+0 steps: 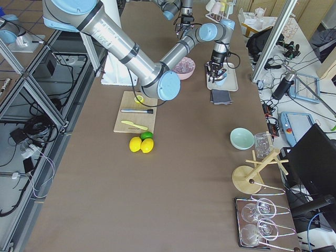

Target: Put ice in cup with scoop

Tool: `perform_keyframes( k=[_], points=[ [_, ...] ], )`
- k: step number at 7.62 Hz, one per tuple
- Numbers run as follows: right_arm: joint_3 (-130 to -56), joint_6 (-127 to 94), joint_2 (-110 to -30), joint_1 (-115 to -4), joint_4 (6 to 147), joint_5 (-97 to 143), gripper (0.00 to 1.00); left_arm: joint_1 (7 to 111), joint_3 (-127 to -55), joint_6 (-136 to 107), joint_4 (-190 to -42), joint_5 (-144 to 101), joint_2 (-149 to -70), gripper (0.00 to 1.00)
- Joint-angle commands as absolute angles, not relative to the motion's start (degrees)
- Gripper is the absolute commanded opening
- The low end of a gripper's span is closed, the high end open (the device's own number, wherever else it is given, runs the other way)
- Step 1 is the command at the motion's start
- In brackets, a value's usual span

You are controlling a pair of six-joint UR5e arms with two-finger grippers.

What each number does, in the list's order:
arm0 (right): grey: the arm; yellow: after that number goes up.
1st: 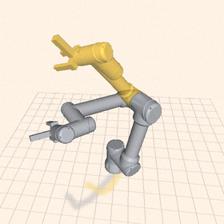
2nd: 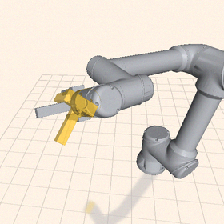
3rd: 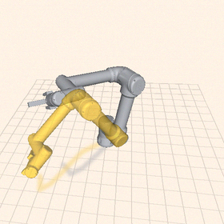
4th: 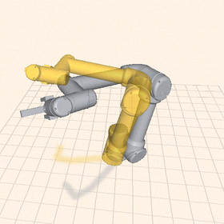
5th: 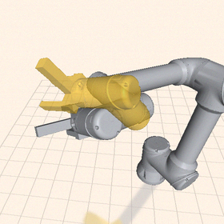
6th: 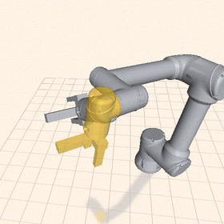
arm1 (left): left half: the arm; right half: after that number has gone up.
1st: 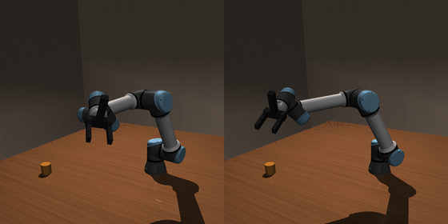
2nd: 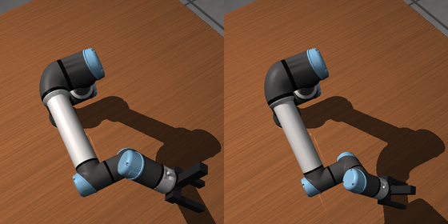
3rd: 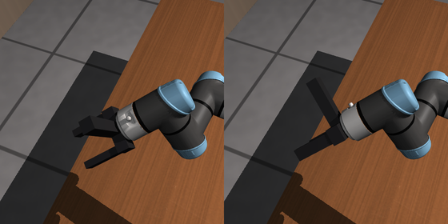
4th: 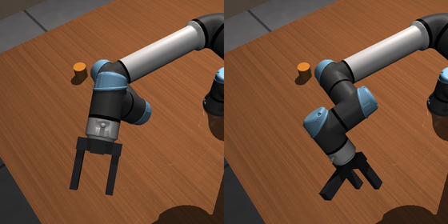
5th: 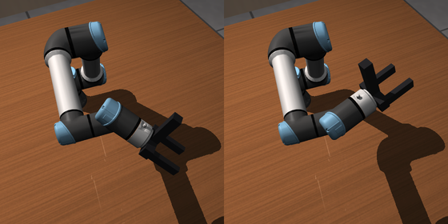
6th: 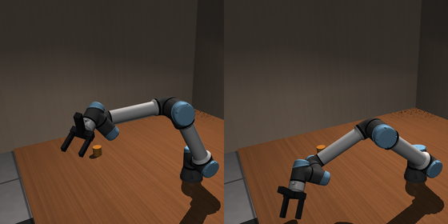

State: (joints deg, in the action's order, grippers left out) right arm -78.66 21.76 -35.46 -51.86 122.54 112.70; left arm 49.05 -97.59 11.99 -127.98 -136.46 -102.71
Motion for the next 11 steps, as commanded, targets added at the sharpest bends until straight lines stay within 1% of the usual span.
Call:
perform_keyframes(
  k=[1, 2, 4, 6, 9, 10, 11],
  points=[
    [-78.66, 22.06, -34.02, -51.77, 125.14, 111.62, 0.00, 56.22, -98.17, 10.65, -114.23, -140.27, -100.47, 0.99],
    [-78.58, 22.06, -33.49, -51.77, 125.85, 111.45, 0.00, 61.38, -98.17, 9.33, -111.47, -140.27, -99.85, 0.99],
    [-77.61, 22.06, -32.79, -51.24, 125.86, 109.95, 0.00, 74.72, -98.17, 8.18, -110.75, -140.27, -95.39, 0.99],
    [-77.52, 22.24, -32.78, -51.15, 125.86, 109.86, 0.00, 83.89, -97.65, 8.17, -107.94, -140.10, -92.56, 0.99],
    [-79.09, 22.24, -33.13, -51.15, 126.73, 109.86, 0.00, 89.28, -95.55, 8.17, -107.23, -139.84, -88.34, 0.99],
    [-84.67, 21.63, -36.18, -51.15, 127.78, 110.30, 0.00, 89.38, -93.80, 8.26, -107.23, -139.49, -87.03, 0.99],
    [-91.95, 18.84, -41.87, -51.33, 127.79, 111.61, 0.00, 89.82, -93.00, 8.26, -107.14, -139.13, -86.14, 0.99]
  ],
)
